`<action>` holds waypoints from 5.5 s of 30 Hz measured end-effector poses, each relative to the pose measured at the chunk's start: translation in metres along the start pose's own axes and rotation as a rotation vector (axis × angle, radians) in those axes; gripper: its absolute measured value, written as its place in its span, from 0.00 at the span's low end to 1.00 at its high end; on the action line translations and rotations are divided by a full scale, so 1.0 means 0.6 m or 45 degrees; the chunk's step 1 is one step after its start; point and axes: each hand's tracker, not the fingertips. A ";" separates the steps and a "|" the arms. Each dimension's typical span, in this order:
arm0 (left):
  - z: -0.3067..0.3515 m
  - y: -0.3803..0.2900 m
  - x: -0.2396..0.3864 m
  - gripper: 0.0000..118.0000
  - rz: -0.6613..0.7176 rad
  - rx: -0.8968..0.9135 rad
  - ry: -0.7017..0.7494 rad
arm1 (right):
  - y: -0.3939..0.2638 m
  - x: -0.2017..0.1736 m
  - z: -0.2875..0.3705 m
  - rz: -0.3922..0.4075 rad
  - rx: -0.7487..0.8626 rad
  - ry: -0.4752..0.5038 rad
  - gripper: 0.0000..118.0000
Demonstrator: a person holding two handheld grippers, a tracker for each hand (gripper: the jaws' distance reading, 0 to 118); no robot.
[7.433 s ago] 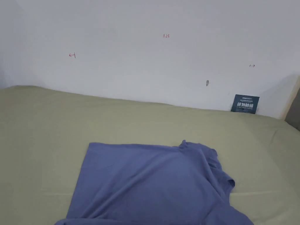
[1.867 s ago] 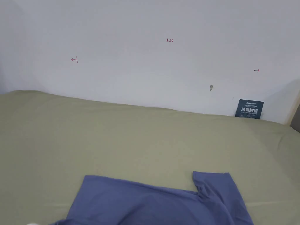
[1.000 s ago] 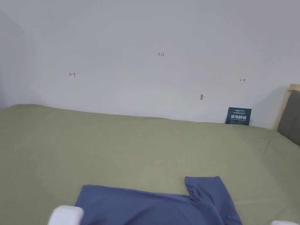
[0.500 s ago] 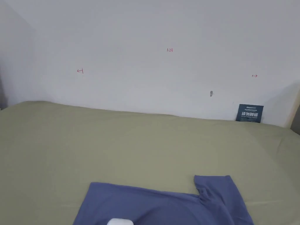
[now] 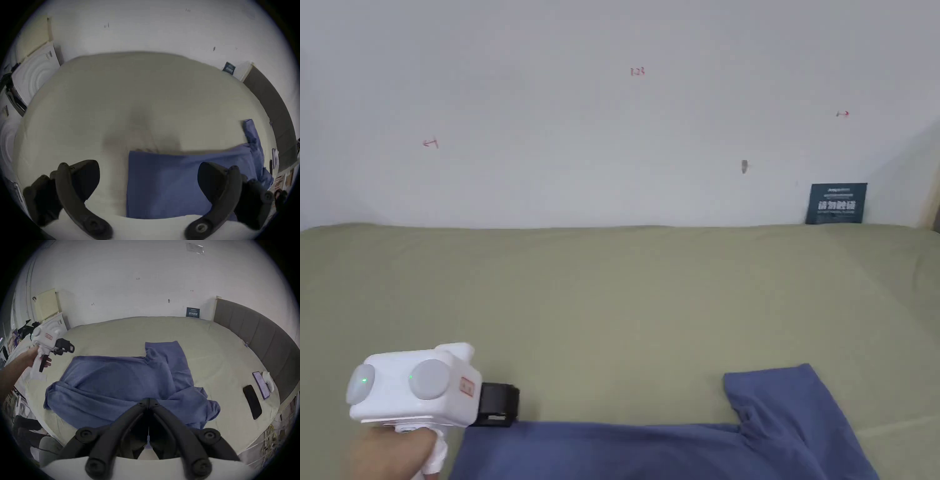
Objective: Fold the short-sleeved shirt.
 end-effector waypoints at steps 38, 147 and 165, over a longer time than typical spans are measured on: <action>0.004 -0.025 0.037 0.02 -0.114 -0.053 -0.081 | 0.302 0.140 -0.392 0.012 -0.584 -0.084 0.00; 0.105 -0.444 -0.153 0.05 0.855 0.037 -0.818 | -0.085 -0.092 0.080 -0.082 -0.178 0.117 0.01; 0.275 -0.332 0.133 0.05 0.132 0.197 -0.812 | -0.074 -0.035 0.115 -0.132 -0.121 0.124 0.01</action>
